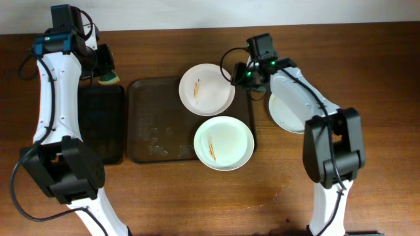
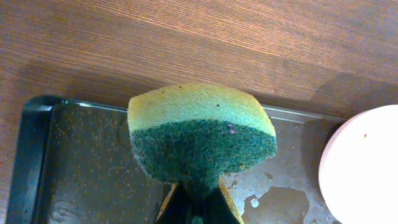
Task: Clean dirty plates on tray and stack at the side
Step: 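Grasp the top plate with the right gripper and pull it left, then scrub the top plate with the sponge in the left gripper, then lift the top plate with the right gripper and stack it on the side plate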
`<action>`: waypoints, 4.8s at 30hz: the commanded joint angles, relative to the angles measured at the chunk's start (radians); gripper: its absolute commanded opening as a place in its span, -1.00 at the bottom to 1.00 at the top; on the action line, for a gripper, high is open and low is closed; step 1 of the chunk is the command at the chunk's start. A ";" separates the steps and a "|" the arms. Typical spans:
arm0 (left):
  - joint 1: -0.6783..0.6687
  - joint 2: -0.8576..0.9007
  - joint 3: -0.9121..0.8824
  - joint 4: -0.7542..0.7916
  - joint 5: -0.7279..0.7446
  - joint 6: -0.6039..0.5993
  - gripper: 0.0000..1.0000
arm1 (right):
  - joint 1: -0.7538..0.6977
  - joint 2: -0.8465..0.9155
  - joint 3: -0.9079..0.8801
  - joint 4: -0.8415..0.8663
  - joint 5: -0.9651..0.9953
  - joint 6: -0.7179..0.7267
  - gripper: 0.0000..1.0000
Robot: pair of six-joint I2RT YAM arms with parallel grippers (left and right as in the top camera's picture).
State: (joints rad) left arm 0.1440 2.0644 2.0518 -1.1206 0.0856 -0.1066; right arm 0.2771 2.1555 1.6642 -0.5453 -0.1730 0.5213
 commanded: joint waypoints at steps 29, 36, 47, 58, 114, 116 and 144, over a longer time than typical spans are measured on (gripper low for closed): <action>-0.134 -0.010 -0.093 0.071 0.004 -0.012 -0.99 | 0.248 0.131 0.043 0.011 -0.021 0.064 -0.86; -0.236 0.031 -0.167 0.140 0.004 -0.012 -0.99 | 0.246 0.163 0.043 0.011 -0.026 0.090 -0.92; -0.266 0.178 -0.170 0.140 0.037 0.045 -0.99 | 0.245 0.163 0.043 0.011 -0.030 0.090 -0.91; -0.266 0.290 -0.170 0.136 0.049 0.055 -0.99 | 0.248 0.191 0.043 0.037 -0.087 0.097 -0.83; -0.232 0.293 -0.222 -0.021 0.422 0.382 -0.99 | 0.231 0.193 0.043 0.041 -0.112 0.116 -0.92; -0.208 0.293 -0.222 0.067 0.455 0.318 -0.99 | 0.231 0.193 0.043 0.040 -0.112 0.116 -0.92; 0.064 0.293 0.353 -0.331 -0.105 -0.079 -0.99 | 0.239 0.021 0.230 -0.230 0.086 -0.087 -0.92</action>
State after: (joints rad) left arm 0.1753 2.3516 2.3959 -1.4796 -0.0093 -0.2020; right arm 0.5064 2.2845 1.7844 -0.7036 -0.2337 0.5316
